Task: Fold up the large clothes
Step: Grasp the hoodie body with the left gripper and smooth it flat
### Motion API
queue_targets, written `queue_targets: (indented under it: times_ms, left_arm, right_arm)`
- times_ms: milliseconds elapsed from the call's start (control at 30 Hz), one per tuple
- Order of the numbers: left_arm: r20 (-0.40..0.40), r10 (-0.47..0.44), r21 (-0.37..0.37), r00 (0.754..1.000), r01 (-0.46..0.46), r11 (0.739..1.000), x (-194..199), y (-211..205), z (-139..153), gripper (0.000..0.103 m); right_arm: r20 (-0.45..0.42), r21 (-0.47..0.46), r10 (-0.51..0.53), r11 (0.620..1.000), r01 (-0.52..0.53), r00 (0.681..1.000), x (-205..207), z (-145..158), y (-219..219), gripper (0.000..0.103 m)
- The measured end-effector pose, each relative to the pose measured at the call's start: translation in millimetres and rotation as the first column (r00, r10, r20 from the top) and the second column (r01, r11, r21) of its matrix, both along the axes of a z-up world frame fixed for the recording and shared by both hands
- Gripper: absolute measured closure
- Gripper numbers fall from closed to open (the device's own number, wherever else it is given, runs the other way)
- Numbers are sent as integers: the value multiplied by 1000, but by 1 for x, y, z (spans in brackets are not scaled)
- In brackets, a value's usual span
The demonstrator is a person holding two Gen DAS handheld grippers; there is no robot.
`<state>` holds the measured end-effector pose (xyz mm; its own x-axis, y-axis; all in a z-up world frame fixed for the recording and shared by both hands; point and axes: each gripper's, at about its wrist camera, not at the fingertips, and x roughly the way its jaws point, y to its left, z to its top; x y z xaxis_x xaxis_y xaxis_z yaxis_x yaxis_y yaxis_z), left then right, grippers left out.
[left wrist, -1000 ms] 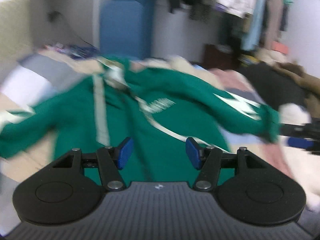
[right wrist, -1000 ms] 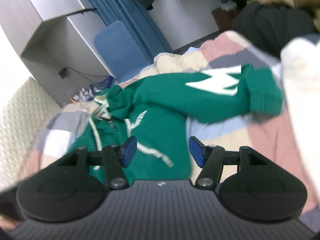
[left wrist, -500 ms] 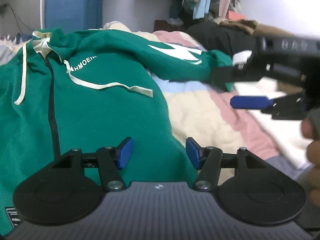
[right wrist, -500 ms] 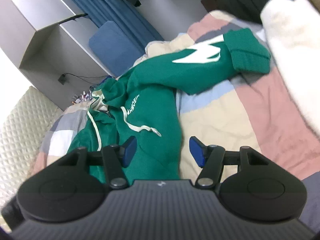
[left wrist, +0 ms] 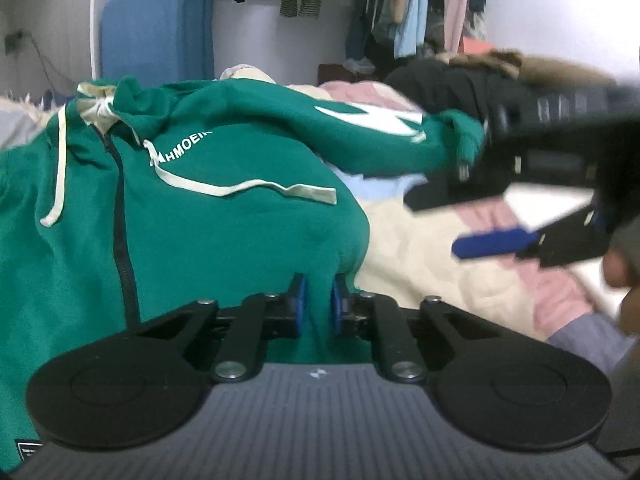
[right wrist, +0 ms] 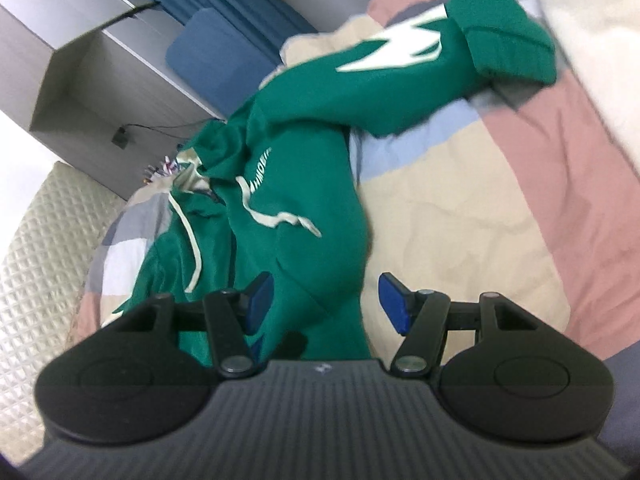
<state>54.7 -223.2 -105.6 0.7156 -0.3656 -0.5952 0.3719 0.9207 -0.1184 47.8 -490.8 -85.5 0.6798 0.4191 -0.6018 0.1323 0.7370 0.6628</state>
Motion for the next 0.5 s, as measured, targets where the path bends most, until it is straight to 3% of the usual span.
queue_targets:
  times_ms: [133,300,500]
  left_arm:
    - [-49,52,-135,997,-58,989,11,35,10,91]
    - [-64,178,-152,982,-186,971,29,78,12,92]
    - [-199,272,-227,942,-314,922,58,127,-10,94]
  right_arm:
    - [0,-18,34,999,-34,999,1,-1,10,41]
    - [6,-39,105,994,-105,994,6,-2,26,42]
    - [-6,30,206,978,-206,978,11,-11,42,42]
